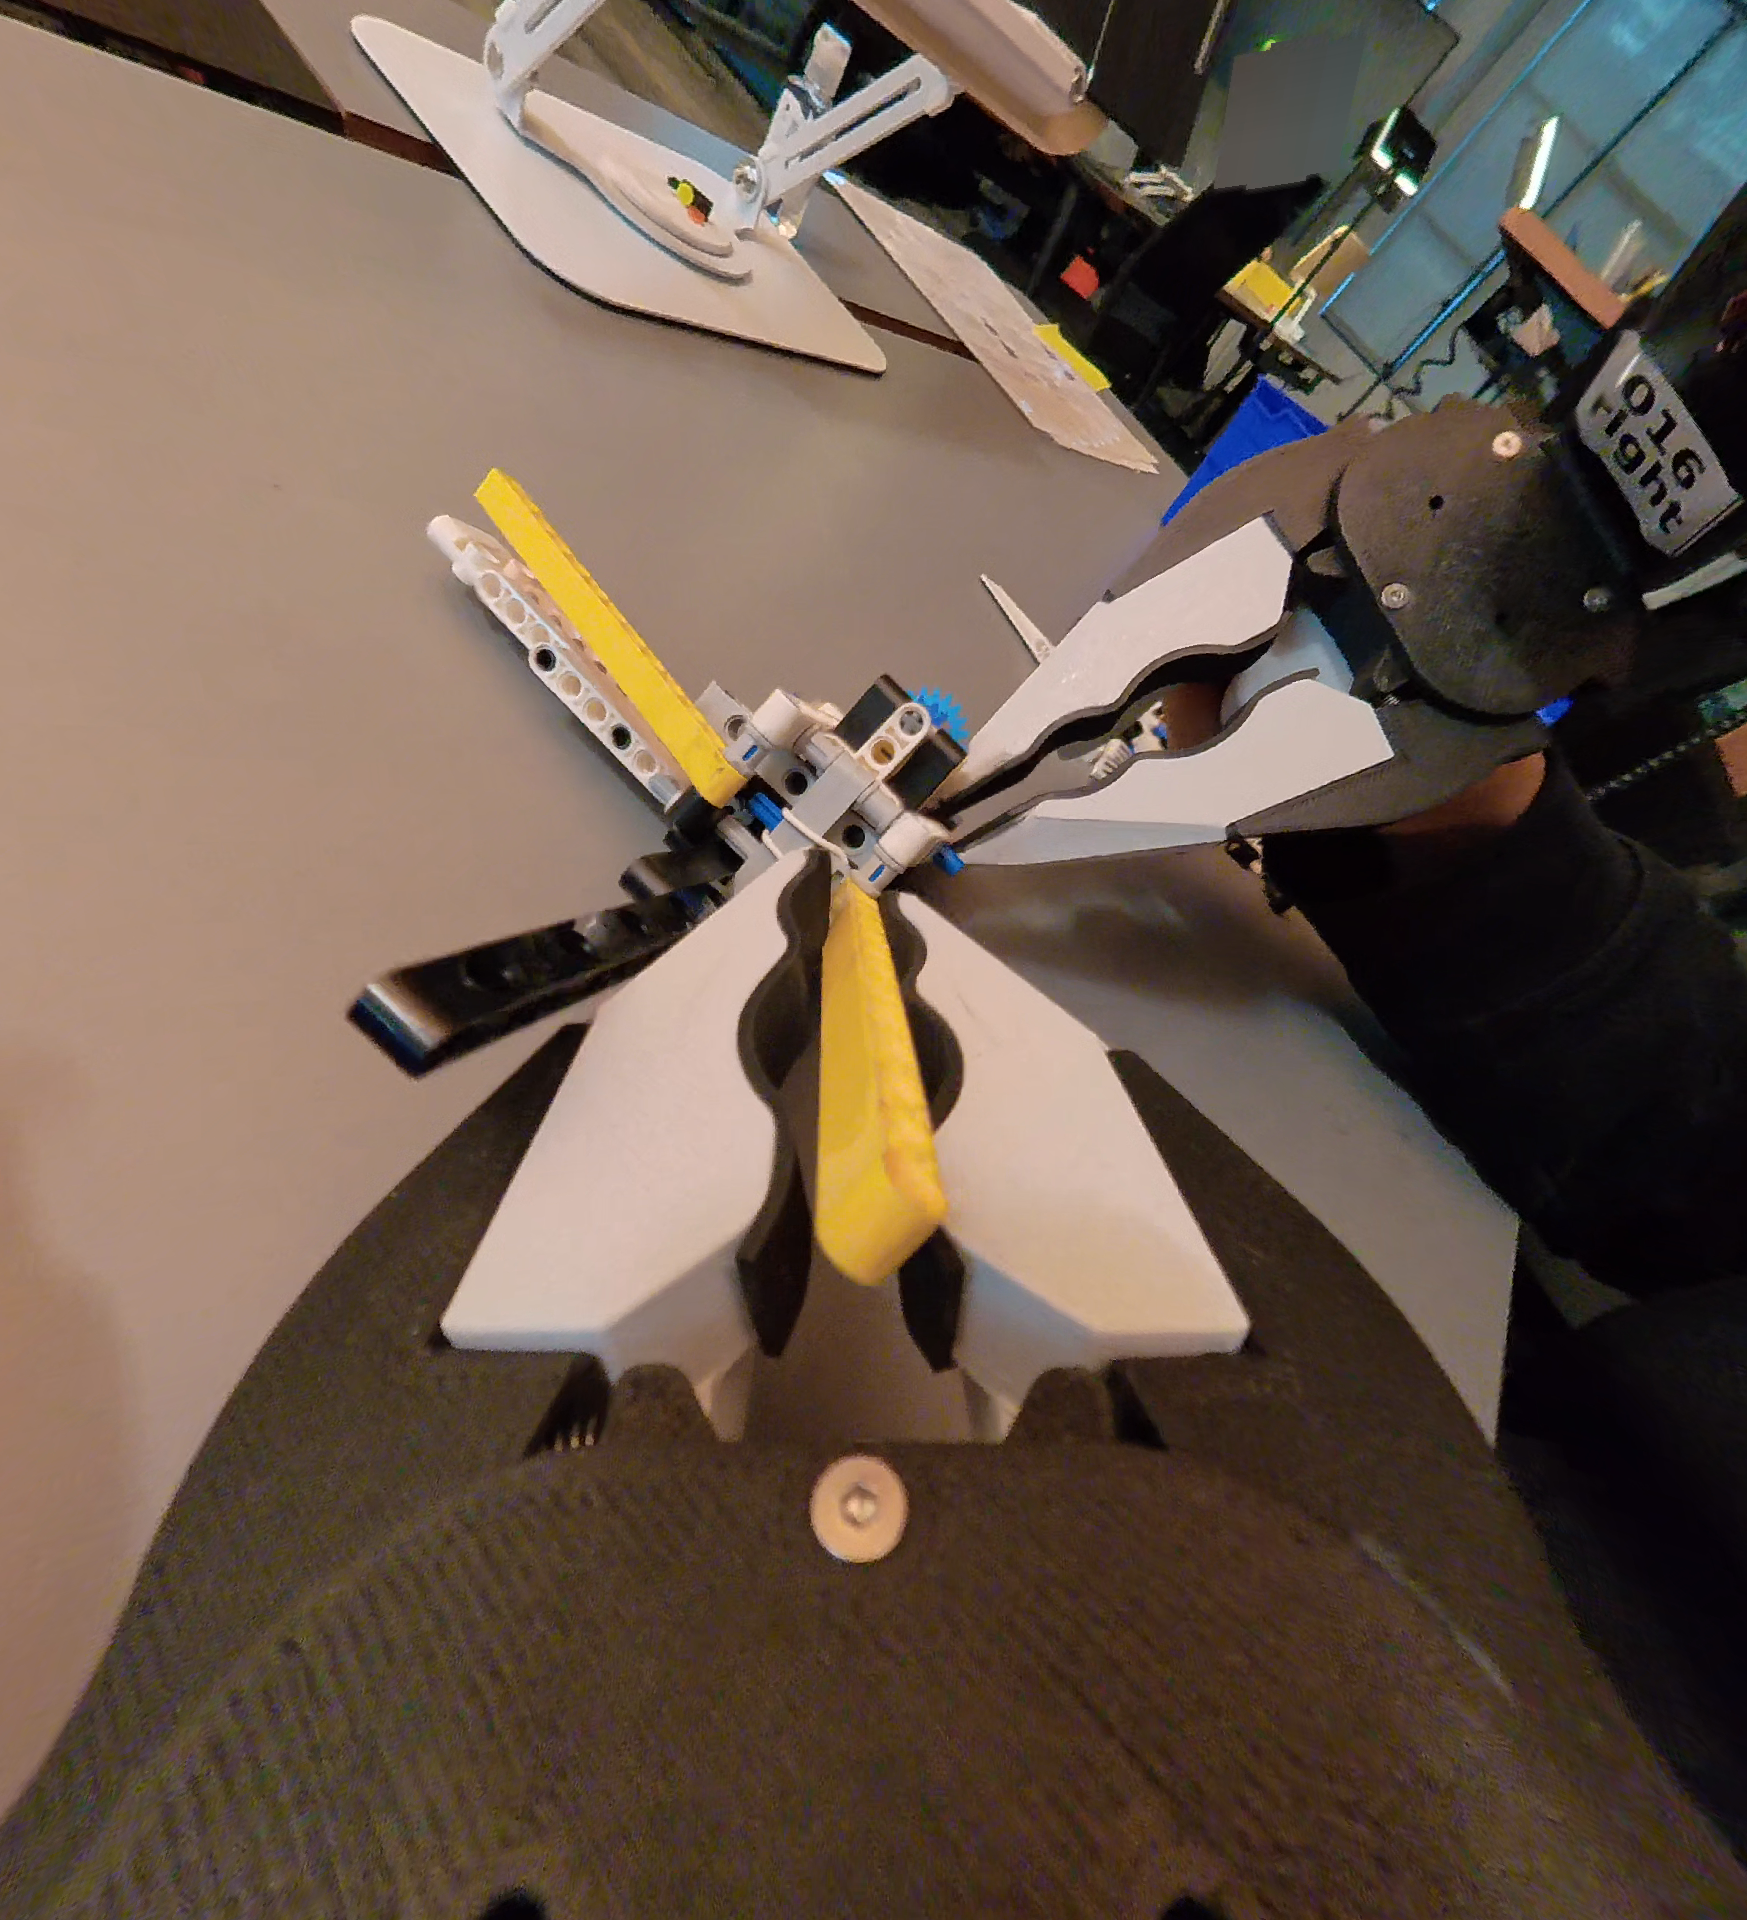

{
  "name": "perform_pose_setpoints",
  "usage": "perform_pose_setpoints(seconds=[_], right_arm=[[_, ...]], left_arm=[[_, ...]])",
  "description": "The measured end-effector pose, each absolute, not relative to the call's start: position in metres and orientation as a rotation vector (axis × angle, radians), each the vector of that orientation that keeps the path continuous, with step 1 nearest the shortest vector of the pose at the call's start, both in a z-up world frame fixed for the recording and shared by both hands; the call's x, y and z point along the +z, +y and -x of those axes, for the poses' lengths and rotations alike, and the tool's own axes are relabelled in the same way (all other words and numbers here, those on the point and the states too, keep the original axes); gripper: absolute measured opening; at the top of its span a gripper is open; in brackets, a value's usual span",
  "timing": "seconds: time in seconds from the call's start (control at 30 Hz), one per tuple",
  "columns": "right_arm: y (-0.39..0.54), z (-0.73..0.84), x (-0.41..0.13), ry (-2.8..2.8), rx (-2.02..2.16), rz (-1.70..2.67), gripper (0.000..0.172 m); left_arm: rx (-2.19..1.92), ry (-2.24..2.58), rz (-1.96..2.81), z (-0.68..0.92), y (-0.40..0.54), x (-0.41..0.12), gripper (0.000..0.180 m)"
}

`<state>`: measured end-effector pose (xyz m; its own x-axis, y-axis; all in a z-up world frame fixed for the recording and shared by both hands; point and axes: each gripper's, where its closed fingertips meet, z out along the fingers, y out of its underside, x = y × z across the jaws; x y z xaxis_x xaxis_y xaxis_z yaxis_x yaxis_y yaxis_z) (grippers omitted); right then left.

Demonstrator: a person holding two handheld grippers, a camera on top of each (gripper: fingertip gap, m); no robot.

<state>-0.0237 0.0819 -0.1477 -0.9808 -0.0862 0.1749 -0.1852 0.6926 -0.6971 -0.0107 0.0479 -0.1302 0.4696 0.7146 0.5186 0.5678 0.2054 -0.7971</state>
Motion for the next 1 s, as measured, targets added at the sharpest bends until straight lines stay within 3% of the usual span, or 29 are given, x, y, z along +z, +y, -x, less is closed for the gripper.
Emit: perform_pose_setpoints(seconds=[0.73, 0.93, 1.0], right_arm=[[0.093, 0.001, -0.142, -2.858, 1.312, -0.280, 0.005], [0.114, 0.010, -0.147, -2.807, 1.123, -0.199, 0.029], [0.120, 0.011, -0.148, -2.796, 1.133, -0.162, 0.027]], left_arm=[[0.143, -1.183, 1.510, 0.009, 0.052, -0.134, 0.007], [0.137, -1.174, 1.509, 0.009, 0.053, -0.133, 0.007], [0.134, -1.172, 1.509, 0.008, 0.053, -0.133, 0.007]])
